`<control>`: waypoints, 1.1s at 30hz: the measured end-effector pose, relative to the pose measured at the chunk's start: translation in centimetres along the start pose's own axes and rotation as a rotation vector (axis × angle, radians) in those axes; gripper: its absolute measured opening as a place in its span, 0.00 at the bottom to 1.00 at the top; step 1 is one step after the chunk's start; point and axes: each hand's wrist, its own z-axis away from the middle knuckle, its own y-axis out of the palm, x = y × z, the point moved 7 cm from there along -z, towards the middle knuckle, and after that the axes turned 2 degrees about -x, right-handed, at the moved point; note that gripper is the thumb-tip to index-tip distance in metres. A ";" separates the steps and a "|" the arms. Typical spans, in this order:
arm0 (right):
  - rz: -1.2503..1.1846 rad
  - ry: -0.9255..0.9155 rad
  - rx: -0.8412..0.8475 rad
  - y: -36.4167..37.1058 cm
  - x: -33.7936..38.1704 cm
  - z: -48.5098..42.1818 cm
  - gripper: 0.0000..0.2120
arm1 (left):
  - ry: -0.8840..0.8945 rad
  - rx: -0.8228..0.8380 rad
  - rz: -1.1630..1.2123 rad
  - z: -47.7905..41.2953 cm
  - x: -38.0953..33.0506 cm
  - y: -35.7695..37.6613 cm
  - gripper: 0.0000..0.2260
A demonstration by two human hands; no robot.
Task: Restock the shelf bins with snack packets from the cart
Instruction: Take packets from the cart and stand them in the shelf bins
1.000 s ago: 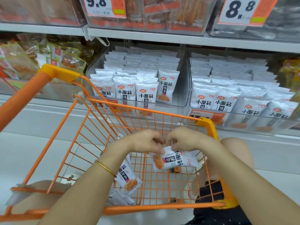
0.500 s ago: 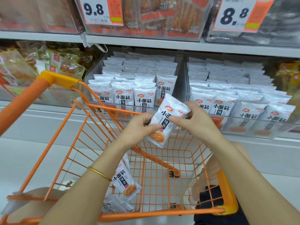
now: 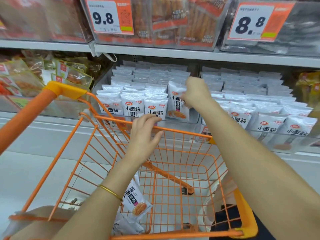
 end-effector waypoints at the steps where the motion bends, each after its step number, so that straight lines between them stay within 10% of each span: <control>1: 0.027 0.013 0.060 1.0 0.1 -0.2 0.15 | 0.010 0.003 -0.014 0.0 0.1 0.1 0.17; 4: -0.014 0.062 0.111 2.4 0.1 -0.6 0.02 | 0.011 -0.006 -0.023 0.0 0.3 0.0 0.17; 13: -0.193 0.187 0.003 3.5 -0.3 -0.5 0.22 | -0.020 -0.163 -0.092 -0.6 0.5 -4.7 0.01; 23: -0.146 -0.166 -0.268 -0.2 2.9 6.6 0.18 | -0.416 0.558 -0.597 3.3 8.7 -1.0 0.04; 33: -0.317 -0.463 0.397 11.9 4.9 13.8 0.08 | -0.415 0.913 -0.537 6.6 10.4 5.4 0.31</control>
